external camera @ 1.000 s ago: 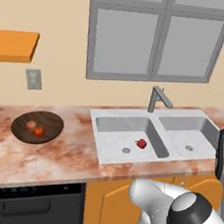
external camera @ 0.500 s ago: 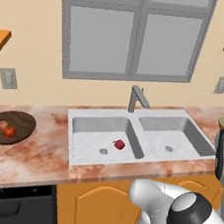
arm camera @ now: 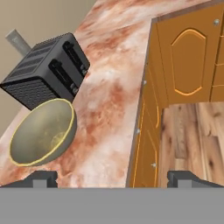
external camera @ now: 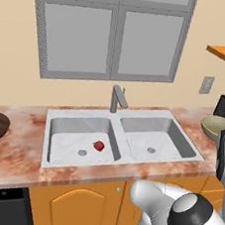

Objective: Pick the apples from the cabinet and place them in one bowl. Pick the bell pepper from the sink and place it in the other bowl.

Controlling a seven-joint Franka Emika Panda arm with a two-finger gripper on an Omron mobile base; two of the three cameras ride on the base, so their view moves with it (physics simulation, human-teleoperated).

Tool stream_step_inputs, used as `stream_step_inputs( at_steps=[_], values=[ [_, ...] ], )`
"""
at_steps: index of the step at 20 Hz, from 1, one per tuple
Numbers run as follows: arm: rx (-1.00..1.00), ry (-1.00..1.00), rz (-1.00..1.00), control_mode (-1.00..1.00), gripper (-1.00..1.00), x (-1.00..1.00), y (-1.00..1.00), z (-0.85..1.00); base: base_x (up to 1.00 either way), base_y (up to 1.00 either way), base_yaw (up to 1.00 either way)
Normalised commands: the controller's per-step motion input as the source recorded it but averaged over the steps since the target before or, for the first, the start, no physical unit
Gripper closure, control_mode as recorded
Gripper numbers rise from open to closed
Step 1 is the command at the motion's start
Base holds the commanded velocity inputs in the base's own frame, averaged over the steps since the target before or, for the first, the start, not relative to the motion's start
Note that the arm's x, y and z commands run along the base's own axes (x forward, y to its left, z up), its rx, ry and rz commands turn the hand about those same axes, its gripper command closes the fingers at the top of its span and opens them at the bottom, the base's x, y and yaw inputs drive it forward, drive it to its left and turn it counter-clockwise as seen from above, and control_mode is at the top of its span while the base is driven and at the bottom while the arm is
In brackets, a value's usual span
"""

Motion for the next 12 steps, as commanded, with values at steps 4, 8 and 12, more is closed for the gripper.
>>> stream_step_inputs(
  at_steps=[4,8,12],
  values=[
    [0.00,0.00,0.00,1.00,-1.00,0.00,0.00,0.00,0.15,-0.46,0.01],
    [0.00,0.00,0.00,1.00,-1.00,0.00,0.00,0.00,0.17,-0.44,0.00],
    [0.00,0.00,0.00,1.00,-1.00,0.00,0.00,0.00,0.24,-0.39,0.00]
  ],
)
